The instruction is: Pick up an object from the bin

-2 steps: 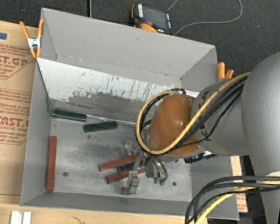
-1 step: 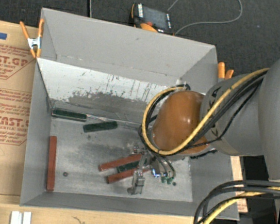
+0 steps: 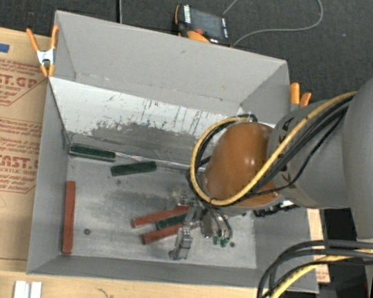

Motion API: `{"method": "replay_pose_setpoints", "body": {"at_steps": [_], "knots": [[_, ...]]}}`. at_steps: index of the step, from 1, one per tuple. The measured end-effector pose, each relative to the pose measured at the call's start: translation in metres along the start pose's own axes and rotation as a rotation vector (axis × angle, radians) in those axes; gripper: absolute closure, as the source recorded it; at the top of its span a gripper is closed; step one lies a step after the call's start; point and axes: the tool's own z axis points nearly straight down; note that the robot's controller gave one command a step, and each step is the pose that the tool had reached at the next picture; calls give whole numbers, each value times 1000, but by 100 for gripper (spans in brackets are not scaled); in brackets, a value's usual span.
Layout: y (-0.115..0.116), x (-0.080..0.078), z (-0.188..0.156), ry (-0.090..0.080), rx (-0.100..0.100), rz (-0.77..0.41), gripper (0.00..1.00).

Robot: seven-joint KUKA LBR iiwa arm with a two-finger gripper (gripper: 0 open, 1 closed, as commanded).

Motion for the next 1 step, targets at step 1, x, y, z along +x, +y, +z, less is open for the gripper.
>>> {"method": "replay_pose_setpoints", "body": {"at_steps": [1], "knots": [[2, 2, 30, -3, 0, 6, 0]]}}
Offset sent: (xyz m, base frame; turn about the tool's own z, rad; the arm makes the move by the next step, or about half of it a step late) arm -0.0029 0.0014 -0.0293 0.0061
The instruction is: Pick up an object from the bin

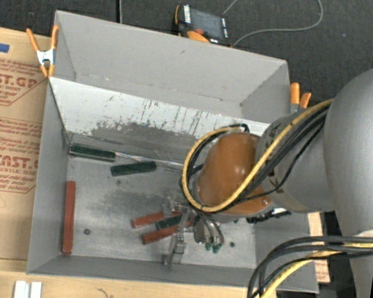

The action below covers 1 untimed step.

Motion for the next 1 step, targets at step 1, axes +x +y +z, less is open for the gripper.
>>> {"method": "replay_pose_setpoints", "body": {"at_steps": [1], "knots": [[1, -1, 0, -1, 0, 0, 0]]}}
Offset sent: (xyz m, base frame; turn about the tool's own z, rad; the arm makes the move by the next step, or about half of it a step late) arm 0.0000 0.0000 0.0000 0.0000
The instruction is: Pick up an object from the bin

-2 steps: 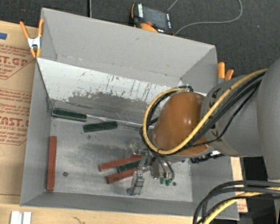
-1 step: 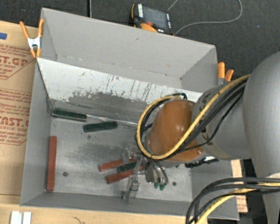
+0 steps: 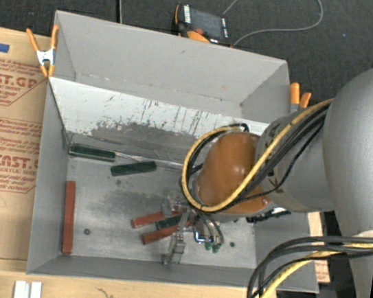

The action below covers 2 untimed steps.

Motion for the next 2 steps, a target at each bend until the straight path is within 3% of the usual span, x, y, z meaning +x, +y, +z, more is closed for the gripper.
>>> {"method": "replay_pose_setpoints", "body": {"at_steps": [1, 2], "knots": [[0, -2, -3, -6, 0, 0, 100], [1, -4, -94, -5, 0, 0, 100]]}}
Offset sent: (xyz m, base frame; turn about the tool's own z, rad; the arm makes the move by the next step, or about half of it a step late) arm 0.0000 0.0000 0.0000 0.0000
